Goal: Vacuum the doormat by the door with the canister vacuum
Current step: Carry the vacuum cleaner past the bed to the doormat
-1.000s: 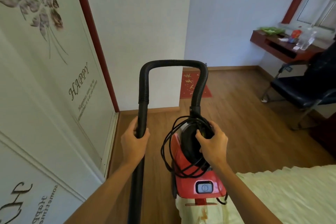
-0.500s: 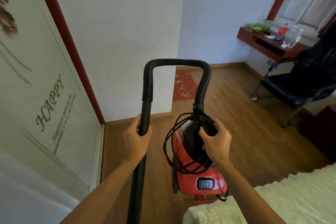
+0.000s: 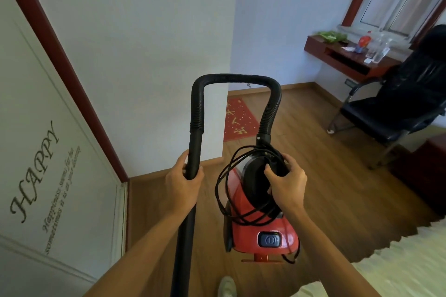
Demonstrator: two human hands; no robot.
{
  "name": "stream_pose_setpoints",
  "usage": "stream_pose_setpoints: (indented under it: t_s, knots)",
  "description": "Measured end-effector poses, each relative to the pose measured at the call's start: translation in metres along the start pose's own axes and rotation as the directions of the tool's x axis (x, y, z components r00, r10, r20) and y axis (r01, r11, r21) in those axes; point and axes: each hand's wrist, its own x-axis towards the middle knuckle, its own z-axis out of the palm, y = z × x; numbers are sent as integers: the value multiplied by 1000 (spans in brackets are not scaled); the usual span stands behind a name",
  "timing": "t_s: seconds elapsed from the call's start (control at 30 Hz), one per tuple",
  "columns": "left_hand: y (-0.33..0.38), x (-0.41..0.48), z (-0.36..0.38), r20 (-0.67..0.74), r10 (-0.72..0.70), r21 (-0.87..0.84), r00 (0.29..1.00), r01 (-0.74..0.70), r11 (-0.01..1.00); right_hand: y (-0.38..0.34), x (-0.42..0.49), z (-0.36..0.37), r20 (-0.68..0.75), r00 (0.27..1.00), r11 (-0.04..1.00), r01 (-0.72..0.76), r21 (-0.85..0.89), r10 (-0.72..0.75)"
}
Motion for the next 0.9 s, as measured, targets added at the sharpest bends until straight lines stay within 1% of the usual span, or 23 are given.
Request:
stream_pose_setpoints:
  t_s: [0.2, 0.53, 0.73, 0.9]
  knots:
    - [-4, 42, 40, 3, -2, 7, 1000, 2, 1000, 14, 49, 4, -10, 999, 999, -38, 7, 38]
    - [14, 126, 158, 112, 55, -35, 992, -51, 998, 41, 151, -17, -17, 999, 999, -52, -10, 52]
    - [29, 170, 227, 155, 64, -49, 986, -57, 997, 59, 214, -43, -90, 995, 996, -58, -71, 51]
    - [39, 193, 276, 221, 99, -117, 970, -74, 990, 75, 259, -63, -144, 987, 990, -84, -117, 67]
